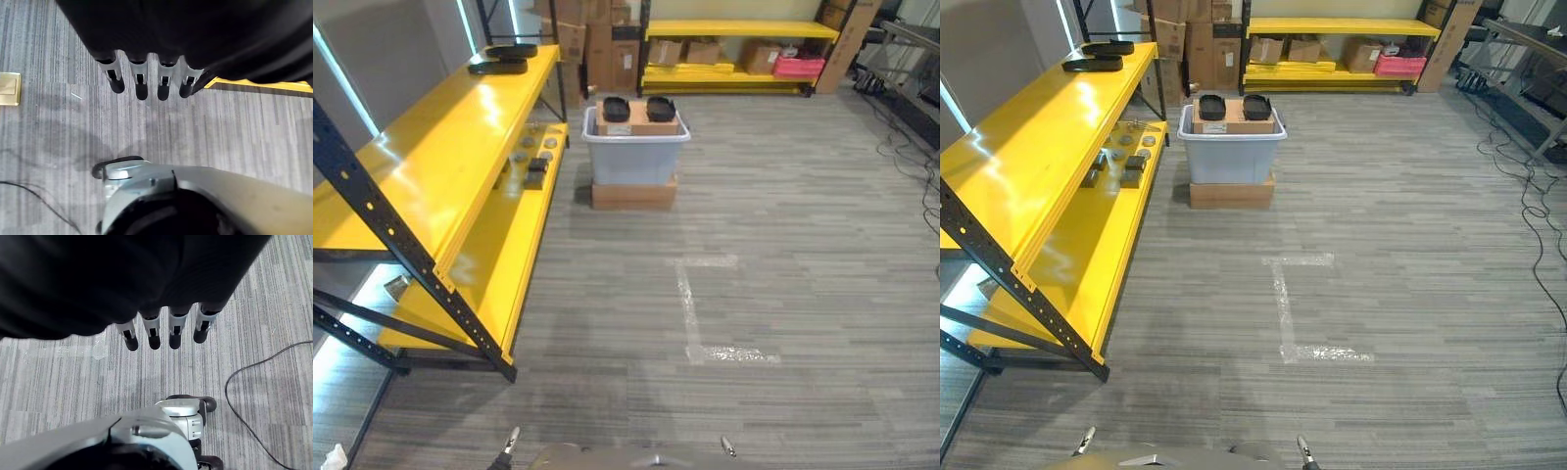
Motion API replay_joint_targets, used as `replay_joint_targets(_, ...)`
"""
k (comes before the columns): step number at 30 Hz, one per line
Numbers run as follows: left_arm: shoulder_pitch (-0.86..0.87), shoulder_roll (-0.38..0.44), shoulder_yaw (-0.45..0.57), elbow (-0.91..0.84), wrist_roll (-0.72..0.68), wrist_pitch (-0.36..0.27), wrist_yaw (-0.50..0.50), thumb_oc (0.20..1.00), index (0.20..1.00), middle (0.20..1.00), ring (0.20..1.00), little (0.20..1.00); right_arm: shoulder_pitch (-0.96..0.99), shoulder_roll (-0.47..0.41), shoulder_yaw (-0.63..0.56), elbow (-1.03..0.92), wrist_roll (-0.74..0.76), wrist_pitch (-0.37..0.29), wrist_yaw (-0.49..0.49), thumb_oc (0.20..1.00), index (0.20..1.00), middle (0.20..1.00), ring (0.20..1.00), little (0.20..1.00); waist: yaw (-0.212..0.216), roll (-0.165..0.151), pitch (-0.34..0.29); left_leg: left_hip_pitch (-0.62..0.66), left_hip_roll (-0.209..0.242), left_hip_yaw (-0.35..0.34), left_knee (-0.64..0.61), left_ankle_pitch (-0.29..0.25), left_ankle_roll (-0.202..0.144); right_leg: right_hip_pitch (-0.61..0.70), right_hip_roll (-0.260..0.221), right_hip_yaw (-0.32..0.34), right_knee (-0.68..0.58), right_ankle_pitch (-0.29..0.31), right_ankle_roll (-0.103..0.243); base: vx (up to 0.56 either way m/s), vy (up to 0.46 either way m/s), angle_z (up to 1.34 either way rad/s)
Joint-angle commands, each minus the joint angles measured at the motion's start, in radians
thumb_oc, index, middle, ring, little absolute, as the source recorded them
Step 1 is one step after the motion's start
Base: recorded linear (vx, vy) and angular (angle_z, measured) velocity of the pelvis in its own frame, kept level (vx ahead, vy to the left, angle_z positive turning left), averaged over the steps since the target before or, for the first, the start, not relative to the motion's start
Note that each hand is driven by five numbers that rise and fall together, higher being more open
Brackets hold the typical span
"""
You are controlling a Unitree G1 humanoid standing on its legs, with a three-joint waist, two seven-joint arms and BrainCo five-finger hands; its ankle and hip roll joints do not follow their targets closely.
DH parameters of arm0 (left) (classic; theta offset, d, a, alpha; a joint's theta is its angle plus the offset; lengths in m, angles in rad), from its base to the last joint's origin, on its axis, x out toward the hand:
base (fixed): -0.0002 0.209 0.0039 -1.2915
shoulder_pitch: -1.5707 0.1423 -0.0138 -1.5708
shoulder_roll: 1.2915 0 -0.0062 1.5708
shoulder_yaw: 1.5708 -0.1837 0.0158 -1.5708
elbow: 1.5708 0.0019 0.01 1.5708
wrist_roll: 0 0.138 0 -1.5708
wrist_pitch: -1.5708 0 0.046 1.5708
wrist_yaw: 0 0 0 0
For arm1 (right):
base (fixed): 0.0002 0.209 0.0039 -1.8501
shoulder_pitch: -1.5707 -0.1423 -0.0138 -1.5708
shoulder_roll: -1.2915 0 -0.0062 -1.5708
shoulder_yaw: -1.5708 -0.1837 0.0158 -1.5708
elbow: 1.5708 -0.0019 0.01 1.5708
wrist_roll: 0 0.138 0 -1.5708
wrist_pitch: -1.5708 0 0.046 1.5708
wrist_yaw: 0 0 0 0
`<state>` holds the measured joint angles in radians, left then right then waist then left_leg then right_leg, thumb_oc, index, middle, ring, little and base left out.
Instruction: Move parts from the plastic box to the shelf.
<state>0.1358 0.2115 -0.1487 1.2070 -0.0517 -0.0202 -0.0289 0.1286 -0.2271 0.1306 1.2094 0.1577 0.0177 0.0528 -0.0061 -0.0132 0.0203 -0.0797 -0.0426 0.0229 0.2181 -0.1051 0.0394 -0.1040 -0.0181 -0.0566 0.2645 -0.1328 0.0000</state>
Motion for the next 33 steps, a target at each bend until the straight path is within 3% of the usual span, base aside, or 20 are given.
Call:
replay_joint_targets(1, -0.195, 0.094, -0.024, 0.159, -0.026, -0.052, 0.006, 1.000, 1.000, 1.000, 1.000, 1.000, -0.189, -0.124, -0.011, 0.186, 0.095, -0.027, 0.024, 1.000, 1.000, 1.000, 1.000, 1.000, -0.011, 0.007, 0.036, 0.213, 0.091, -0.063, -0.305, 0.044, -0.078, 0.239, -0.031, -0.057, -0.352, 0.068, 0.090, 0.00, -0.006, -0.03)
replay_joint_targets(17, -0.197, 0.064, -0.003, 0.141, -0.076, -0.064, 0.031, 1.000, 1.000, 1.000, 1.000, 1.000, -0.174, -0.087, 0.001, 0.193, 0.091, -0.029, 0.014, 1.000, 1.000, 1.000, 1.000, 1.000, -0.014, 0.003, 0.031, 0.221, 0.088, -0.060, -0.305, 0.037, -0.074, 0.245, -0.035, -0.057, -0.352, 0.068, 0.093, 0.00, -0.001, 0.01)
replay_joint_targets(26, -0.191, 0.064, -0.044, 0.079, 0.011, -0.094, 0.114, 1.000, 1.000, 1.000, 1.000, 1.000, -0.168, -0.074, 0.006, 0.178, 0.088, -0.047, -0.012, 1.000, 1.000, 1.000, 1.000, 1.000, -0.016, -0.003, 0.040, 0.220, 0.086, -0.062, -0.305, 0.031, -0.072, 0.245, -0.037, -0.055, -0.352, 0.068, 0.094, 0.00, 0.000, 0.00)
replay_joint_targets(33, -0.185, 0.069, -0.052, 0.085, 0.009, -0.096, 0.092, 1.000, 1.000, 1.000, 1.000, 1.000, -0.175, -0.072, 0.023, 0.169, 0.079, -0.052, -0.014, 1.000, 1.000, 1.000, 1.000, 1.000, -0.021, -0.002, 0.041, 0.228, 0.089, -0.050, -0.305, 0.026, -0.073, 0.249, -0.036, -0.047, -0.352, 0.064, 0.095, 0.00, 0.002, -0.02)
